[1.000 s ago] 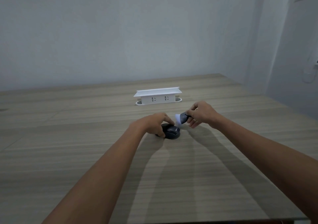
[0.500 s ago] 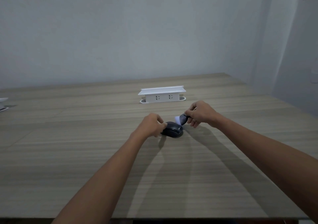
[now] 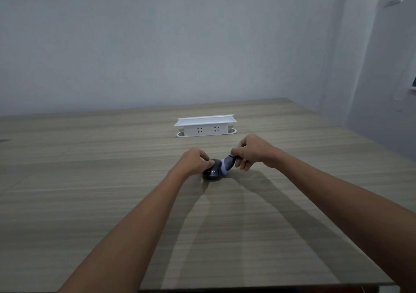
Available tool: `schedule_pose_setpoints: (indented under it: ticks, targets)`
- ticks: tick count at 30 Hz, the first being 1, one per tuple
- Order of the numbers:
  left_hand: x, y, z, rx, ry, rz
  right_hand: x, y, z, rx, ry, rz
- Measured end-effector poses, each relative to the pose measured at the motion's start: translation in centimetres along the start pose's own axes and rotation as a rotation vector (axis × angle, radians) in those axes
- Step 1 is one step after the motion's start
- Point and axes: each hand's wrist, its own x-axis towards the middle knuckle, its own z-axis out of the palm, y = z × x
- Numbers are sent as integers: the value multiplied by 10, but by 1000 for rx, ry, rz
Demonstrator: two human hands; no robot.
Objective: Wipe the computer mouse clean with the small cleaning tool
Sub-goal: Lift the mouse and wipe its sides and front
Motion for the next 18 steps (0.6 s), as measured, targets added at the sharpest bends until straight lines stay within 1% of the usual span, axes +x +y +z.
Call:
schedule_pose_setpoints:
  ticks: [2, 7, 10, 15, 16, 18]
  targets:
    - [2, -1, 0, -10, -21, 2, 0, 2, -3, 21, -4, 7]
    - [2, -4, 1, -107, -70, 25, 2, 8, -5, 33, 52, 3]
    - [4, -8, 2, -133, -80, 46, 1, 9, 0, 53, 16, -3]
    - [11, -12, 2, -151, -108, 95, -5, 6, 2, 131, -180, 44]
    - [12, -12, 2, -141, -110, 96, -4, 6, 2, 126, -186, 50]
    - [13, -13, 2, -127, -118, 99, -1, 8, 0, 91, -115, 57]
